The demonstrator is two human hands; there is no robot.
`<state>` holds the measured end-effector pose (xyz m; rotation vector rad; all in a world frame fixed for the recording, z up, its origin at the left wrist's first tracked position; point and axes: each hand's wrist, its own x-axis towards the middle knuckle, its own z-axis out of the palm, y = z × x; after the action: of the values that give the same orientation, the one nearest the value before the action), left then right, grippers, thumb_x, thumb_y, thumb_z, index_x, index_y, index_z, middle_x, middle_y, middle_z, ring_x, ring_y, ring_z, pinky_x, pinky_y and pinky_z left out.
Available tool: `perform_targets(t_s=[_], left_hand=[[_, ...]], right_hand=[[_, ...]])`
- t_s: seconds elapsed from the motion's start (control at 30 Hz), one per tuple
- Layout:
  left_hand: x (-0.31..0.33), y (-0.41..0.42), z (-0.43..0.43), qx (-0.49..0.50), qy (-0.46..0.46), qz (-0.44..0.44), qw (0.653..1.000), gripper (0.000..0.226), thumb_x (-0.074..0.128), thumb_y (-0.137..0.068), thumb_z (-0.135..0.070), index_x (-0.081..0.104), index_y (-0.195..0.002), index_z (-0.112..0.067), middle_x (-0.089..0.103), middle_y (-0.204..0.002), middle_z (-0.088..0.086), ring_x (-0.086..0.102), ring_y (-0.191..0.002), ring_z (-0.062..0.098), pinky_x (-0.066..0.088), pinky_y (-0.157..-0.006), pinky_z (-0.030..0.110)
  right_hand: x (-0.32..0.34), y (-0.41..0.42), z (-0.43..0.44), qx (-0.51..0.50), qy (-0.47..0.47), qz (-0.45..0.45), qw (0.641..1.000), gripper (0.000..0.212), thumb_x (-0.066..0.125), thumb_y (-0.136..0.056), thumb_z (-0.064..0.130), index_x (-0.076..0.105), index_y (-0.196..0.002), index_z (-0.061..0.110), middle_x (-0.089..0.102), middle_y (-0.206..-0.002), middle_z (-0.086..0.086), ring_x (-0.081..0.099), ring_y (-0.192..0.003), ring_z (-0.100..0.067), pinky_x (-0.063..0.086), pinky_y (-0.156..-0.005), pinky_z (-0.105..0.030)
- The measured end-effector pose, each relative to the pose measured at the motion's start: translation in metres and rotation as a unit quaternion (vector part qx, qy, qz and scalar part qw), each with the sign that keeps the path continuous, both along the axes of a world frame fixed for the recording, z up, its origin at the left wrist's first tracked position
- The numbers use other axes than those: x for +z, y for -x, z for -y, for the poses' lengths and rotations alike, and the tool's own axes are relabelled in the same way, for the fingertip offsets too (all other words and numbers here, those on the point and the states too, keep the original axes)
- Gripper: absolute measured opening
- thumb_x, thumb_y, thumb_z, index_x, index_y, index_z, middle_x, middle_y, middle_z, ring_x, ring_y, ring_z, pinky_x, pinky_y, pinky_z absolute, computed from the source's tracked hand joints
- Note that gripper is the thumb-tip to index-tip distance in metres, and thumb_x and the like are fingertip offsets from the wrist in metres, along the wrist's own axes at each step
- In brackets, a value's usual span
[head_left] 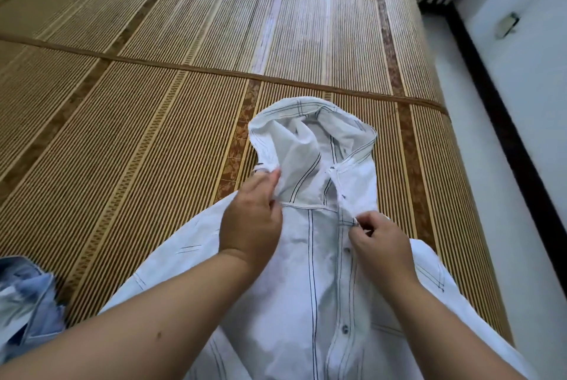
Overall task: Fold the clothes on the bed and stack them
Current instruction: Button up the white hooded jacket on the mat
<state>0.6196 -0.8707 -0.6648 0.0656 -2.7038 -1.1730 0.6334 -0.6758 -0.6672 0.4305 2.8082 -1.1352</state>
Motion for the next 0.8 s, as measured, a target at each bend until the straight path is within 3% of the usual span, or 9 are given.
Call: perform_targets(t_s=[0.13,0.23,0.33,0.4,0.47,0.53,0.63,0.7,0.8], left_hand=[[0.006,0.007,-0.026,-0.101,0.024,0.019,0.994,0.056,0.053,-0.088,-0.008,0.045,-0.143,-0.021,0.044,-0.147,0.001,0.041,-0.133,0.014,0.027,-0.104,0.017],[-0.011,0.018,-0.045,-0.22,0.077,0.217,0.948,0.07,0.047,-0.087,-0.005,0.027,-0.15,-0.029,0.018,-0.159,-0.008,0.028,-0.141,0.014,0.029,-0.109,0.026],[-0.027,0.018,-0.047,-0.275,0.055,0.348,0.894,0.076,0.045,-0.087,0.001,0.021,-0.151,-0.032,0.043,-0.146,0.006,0.047,-0.127,0.02,0.04,-0.098,0.025],[-0.032,0.011,-0.041,-0.251,0.023,0.332,0.909,0.071,0.047,-0.087,0.0,0.033,-0.146,-0.035,0.055,-0.136,0.004,0.056,-0.113,0.017,0.042,-0.084,0.02],[-0.03,0.0,-0.029,-0.203,-0.015,0.262,0.943,0.06,0.052,-0.087,-0.006,0.047,-0.138,-0.038,0.058,-0.133,-0.003,0.057,-0.106,0.01,0.039,-0.082,0.018],[-0.027,-0.016,-0.013,-0.17,0.015,0.213,0.962,0.051,0.056,-0.086,-0.016,0.053,-0.132,-0.038,0.058,-0.13,-0.009,0.057,-0.107,0.009,0.038,-0.084,0.019],[-0.021,-0.047,0.015,-0.162,0.159,0.238,0.944,0.045,0.058,-0.086,-0.034,0.052,-0.13,-0.038,0.055,-0.13,-0.011,0.05,-0.118,0.015,0.041,-0.094,0.027],[-0.018,-0.066,0.03,-0.153,0.276,0.267,0.911,0.044,0.054,-0.083,-0.047,0.051,-0.125,-0.038,0.055,-0.126,-0.011,0.048,-0.117,0.019,0.044,-0.093,0.034],[-0.02,-0.081,0.044,-0.121,0.335,0.315,0.88,0.033,0.052,-0.081,-0.051,0.053,-0.106,-0.03,0.058,-0.109,-0.004,0.053,-0.108,0.023,0.043,-0.078,0.035]], right_hand=[[0.014,-0.026,0.017,0.098,0.015,0.001,0.995,0.013,0.058,-0.083,0.018,0.067,-0.081,0.027,0.061,-0.064,0.011,0.052,-0.057,-0.002,0.032,-0.052,-0.017],[0.0,-0.036,0.028,0.219,-0.046,0.061,0.973,0.021,0.049,-0.092,0.024,0.064,-0.106,0.026,0.068,-0.097,0.003,0.059,-0.084,-0.01,0.037,-0.068,-0.025],[-0.019,-0.038,0.024,0.288,-0.113,0.153,0.939,0.038,0.047,-0.096,0.024,0.049,-0.133,0.021,0.051,-0.138,-0.005,0.049,-0.123,-0.024,0.038,-0.095,-0.028],[-0.023,-0.039,0.015,0.267,-0.102,0.154,0.946,0.047,0.051,-0.094,0.024,0.045,-0.141,0.023,0.04,-0.15,-0.001,0.042,-0.132,-0.019,0.031,-0.101,-0.022],[-0.021,-0.042,0.006,0.196,-0.078,0.08,0.974,0.043,0.057,-0.091,0.021,0.054,-0.134,0.023,0.053,-0.138,0.001,0.051,-0.12,-0.012,0.031,-0.096,-0.016],[-0.017,-0.052,0.002,0.126,-0.053,-0.006,0.991,0.032,0.063,-0.085,0.016,0.067,-0.117,0.021,0.068,-0.107,0.005,0.057,-0.091,-0.004,0.037,-0.084,-0.012],[-0.015,-0.076,0.019,0.127,-0.006,0.038,0.991,0.027,0.066,-0.082,0.022,0.071,-0.108,0.025,0.062,-0.072,0.018,0.054,-0.074,0.003,0.037,-0.07,-0.003],[-0.02,-0.097,0.043,0.18,0.017,0.134,0.974,0.039,0.064,-0.082,0.032,0.064,-0.121,0.028,0.062,-0.078,0.02,0.056,-0.079,0.005,0.035,-0.072,-0.001],[-0.029,-0.121,0.076,0.198,0.008,0.206,0.958,0.064,0.065,-0.077,0.051,0.052,-0.135,0.028,0.062,-0.12,0.009,0.056,-0.112,-0.008,0.039,-0.094,-0.017]])
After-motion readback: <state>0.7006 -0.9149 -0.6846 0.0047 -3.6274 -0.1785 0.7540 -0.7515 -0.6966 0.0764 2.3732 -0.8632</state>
